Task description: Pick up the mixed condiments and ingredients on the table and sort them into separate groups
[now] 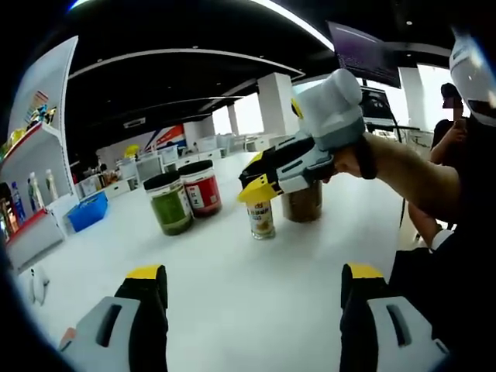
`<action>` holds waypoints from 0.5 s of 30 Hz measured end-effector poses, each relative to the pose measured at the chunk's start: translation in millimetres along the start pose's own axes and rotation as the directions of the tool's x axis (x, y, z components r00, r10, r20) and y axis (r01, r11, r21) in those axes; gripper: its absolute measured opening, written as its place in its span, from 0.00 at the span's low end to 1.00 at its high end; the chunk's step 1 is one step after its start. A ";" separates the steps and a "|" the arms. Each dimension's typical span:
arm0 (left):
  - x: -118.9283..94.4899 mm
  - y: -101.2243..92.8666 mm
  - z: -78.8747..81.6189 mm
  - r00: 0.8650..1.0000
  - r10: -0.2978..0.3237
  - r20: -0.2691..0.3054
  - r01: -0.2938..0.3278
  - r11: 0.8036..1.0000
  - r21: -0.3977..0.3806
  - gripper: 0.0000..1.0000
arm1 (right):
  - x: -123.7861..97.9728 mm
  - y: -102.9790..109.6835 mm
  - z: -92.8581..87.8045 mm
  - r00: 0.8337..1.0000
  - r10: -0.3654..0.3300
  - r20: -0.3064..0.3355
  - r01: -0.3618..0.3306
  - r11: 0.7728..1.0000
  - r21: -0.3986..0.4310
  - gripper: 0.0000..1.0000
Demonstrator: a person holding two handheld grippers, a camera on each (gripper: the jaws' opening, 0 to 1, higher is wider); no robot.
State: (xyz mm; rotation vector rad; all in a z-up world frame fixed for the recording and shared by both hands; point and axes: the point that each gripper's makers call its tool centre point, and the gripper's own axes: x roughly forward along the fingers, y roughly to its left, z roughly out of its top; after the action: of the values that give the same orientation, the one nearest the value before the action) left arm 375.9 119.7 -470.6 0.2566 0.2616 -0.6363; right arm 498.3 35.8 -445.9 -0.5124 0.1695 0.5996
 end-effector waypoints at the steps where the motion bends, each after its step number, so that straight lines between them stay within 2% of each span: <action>1: 0.1 -0.1 0.0 1.000 0.000 0.000 0.000 1.000 0.000 0.91 | 0.0 0.2 0.1 1.000 0.002 0.005 -0.002 1.000 0.005 0.29; 15: -1.8 1.2 0.5 1.000 0.007 -0.004 -0.007 1.000 0.005 0.91 | 2.8 8.7 1.5 0.999 0.036 0.023 -0.037 0.997 0.065 0.28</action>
State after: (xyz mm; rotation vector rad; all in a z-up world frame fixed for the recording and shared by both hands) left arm 375.3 121.4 -469.4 0.2631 0.2626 -0.6295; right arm 495.5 44.1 -449.0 -0.4404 0.1775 0.6331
